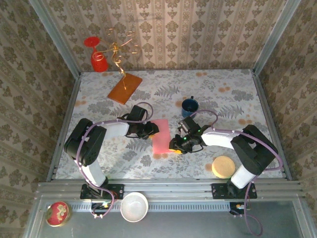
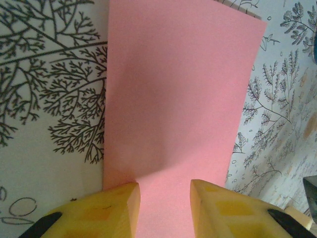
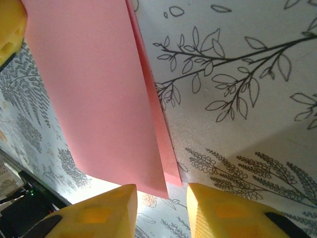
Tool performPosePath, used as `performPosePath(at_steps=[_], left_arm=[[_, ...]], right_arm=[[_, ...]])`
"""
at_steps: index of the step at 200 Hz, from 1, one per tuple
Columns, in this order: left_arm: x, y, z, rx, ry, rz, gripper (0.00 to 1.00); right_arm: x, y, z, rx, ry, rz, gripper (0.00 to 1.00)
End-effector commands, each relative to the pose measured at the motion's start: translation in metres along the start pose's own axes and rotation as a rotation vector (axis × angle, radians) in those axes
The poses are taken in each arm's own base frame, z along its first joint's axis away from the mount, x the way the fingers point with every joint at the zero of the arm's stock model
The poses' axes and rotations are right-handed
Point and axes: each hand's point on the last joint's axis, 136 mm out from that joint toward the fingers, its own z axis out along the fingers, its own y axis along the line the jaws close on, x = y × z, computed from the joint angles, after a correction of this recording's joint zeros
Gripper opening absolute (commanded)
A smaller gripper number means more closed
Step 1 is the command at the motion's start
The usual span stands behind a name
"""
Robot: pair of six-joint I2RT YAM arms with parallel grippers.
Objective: Fold a paper plane with a square sheet of paper (pick it up from the middle)
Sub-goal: Fold the triangle a second time at the center of the table.
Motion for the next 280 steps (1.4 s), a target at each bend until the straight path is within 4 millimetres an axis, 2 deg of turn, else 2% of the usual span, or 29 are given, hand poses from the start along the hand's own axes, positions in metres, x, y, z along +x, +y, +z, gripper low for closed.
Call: performPosePath(at_steps=[1,41,100,138,191,225,244,263,280], left_arm=[[0.015,0.029,0.009,-0.099,0.049,-0.067,0.34],[0.015,0.029,0.009,-0.095,0.051,-0.066,0.34],[0.016,0.028,0.009,-0.092,0.053,-0.063,0.34],[0.015,0.026,0.009,-0.085,0.051,-0.060,0.34],[0.014,0.025,0.008,-0.080,0.049,-0.055,0.34],[0.013,0.023,0.007,-0.074,0.043,-0.051,0.34],[0.008,0.012,0.002,-0.041,0.024,-0.034,0.33],[-0.003,-0.012,-0.013,0.029,-0.040,0.019,0.33],[-0.011,-0.024,-0.024,0.052,-0.086,0.068,0.34]], right_arm=[[0.007,0.000,0.006,-0.018,0.035,-0.003,0.33],[0.003,0.010,0.004,-0.073,0.007,-0.008,0.30],[-0.007,0.008,0.000,-0.088,-0.051,0.045,0.24],[-0.013,0.016,0.002,-0.129,-0.069,0.074,0.22],[-0.013,0.013,0.002,-0.120,-0.077,0.089,0.20],[-0.013,0.009,0.001,-0.106,-0.081,0.097,0.15],[-0.013,0.008,0.000,-0.097,-0.080,0.100,0.10],[-0.012,0.005,-0.001,-0.079,-0.083,0.107,0.05],[-0.011,0.002,-0.003,-0.064,-0.089,0.109,0.03]])
